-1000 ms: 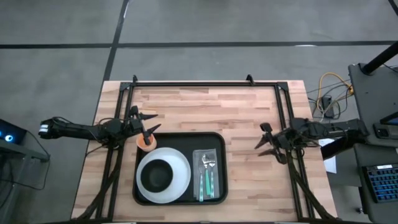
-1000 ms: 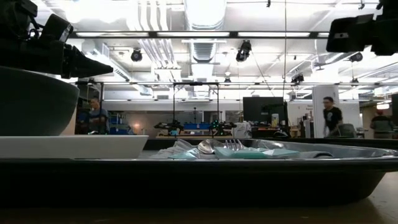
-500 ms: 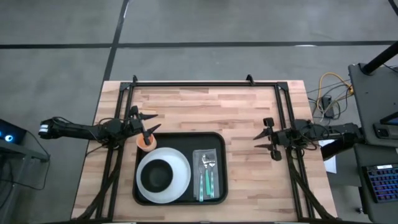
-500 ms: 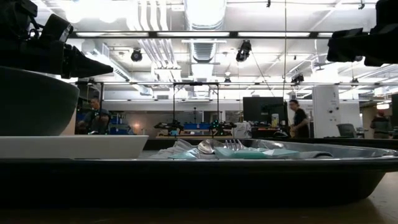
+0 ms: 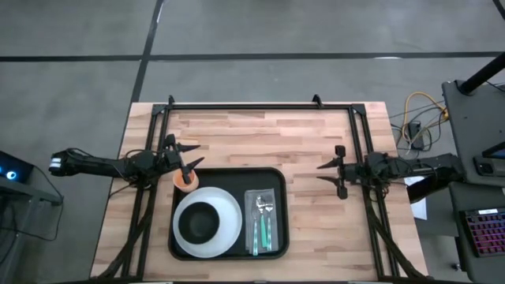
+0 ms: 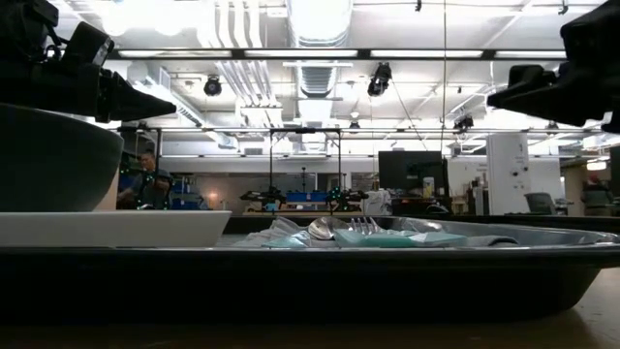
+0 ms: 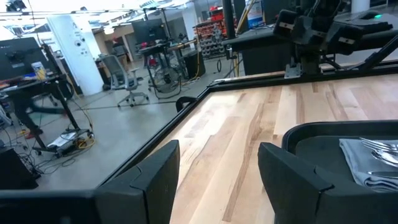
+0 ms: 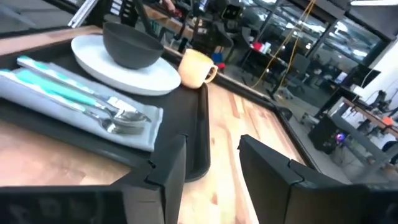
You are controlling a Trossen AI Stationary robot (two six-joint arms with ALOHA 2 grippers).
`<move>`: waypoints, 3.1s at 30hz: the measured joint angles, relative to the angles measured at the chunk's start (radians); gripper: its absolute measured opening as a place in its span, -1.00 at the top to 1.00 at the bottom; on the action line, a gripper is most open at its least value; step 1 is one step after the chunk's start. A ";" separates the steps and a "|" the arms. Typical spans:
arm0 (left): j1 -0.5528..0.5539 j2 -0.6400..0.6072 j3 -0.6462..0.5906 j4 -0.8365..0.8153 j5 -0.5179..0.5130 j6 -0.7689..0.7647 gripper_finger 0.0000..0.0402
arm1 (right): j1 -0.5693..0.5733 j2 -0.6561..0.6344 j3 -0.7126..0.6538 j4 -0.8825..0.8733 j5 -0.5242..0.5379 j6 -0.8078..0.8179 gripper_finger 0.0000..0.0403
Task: Set up tray
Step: Return to Home Position
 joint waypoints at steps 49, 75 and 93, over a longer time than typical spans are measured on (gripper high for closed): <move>0.000 0.000 0.000 0.000 0.000 0.000 0.01 | 0.000 0.026 0.000 0.000 -0.001 -0.037 0.33; 0.000 0.000 0.000 0.000 0.000 0.000 0.01 | 0.000 0.025 0.002 0.000 -0.001 -0.037 0.37; 0.000 0.000 0.000 0.000 0.000 0.000 0.01 | 0.000 0.025 0.002 0.000 -0.001 -0.037 0.35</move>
